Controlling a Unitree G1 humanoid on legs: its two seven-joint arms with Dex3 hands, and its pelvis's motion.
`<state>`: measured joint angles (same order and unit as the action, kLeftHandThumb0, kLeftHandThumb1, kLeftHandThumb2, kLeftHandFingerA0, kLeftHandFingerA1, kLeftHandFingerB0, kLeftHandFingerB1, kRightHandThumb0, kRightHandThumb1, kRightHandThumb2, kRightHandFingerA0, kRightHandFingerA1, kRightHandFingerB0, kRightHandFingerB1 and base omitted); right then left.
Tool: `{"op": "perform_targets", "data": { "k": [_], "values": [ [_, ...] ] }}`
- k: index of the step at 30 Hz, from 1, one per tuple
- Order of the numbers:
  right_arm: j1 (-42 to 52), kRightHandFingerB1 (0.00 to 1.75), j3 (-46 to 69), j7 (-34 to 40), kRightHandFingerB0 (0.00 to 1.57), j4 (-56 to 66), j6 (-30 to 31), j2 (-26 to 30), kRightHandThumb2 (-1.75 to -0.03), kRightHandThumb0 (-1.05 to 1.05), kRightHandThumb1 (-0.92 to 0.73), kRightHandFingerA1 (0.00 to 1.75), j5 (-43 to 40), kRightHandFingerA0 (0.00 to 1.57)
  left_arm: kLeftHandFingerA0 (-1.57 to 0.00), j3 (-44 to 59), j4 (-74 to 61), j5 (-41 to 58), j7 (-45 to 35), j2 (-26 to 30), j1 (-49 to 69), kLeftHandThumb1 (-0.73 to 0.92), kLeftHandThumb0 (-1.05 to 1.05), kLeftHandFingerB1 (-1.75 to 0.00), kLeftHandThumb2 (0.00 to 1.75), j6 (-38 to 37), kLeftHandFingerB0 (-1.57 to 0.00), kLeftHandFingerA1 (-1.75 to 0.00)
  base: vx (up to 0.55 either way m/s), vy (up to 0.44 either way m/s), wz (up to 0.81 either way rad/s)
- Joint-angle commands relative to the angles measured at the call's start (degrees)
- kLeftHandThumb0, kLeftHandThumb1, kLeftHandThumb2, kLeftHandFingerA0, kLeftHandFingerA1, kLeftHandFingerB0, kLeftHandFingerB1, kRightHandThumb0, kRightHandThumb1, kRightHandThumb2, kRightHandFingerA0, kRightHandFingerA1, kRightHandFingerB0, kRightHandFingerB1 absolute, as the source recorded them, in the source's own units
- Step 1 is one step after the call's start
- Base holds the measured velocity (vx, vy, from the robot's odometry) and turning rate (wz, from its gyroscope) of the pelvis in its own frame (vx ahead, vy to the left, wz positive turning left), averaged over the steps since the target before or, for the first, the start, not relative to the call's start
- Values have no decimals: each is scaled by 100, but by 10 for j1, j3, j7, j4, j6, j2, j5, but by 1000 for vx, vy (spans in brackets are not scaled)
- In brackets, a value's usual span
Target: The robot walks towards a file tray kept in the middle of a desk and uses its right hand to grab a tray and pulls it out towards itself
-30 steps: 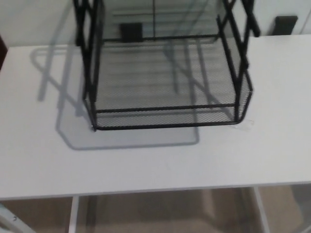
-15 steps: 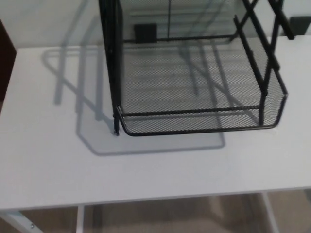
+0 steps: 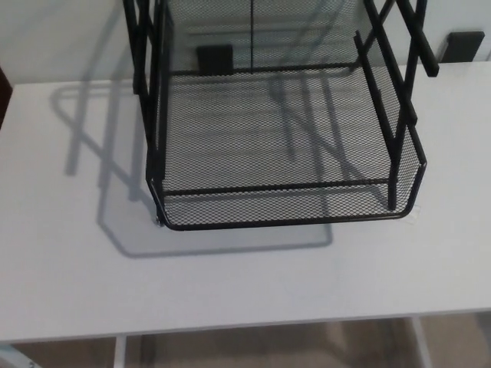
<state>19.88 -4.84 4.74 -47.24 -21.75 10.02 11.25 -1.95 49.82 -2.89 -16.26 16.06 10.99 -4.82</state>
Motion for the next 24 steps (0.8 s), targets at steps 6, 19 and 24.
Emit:
{"op": "perform_targets", "data": {
  "k": [6, 19, 24],
  "values": [
    [99, 52, 9, -66, 71, 242, -66, -31, -56, -44, -55, 58, -89, 80, -58, -2, -12, -10, 6, 6, -5, 45, -50, -56, 56, 2, -46, -69, 0, 0, 0],
    [229, 50, -10, -200, 78, 655, -17, 65, -56, -55, -52, 55, -256, 87, -56, 7, -31, 0, 1, 9, -15, 42, -45, -59, 57, 17, -44, -73, 0, 0, 0],
    [270, 51, 28, -230, 78, 807, -24, 132, -56, -55, -52, 53, -354, 88, -55, 5, -45, 0, -9, 14, -18, 45, -41, -57, 60, 22, -46, -68, 0, 0, 0]
  ]
}}
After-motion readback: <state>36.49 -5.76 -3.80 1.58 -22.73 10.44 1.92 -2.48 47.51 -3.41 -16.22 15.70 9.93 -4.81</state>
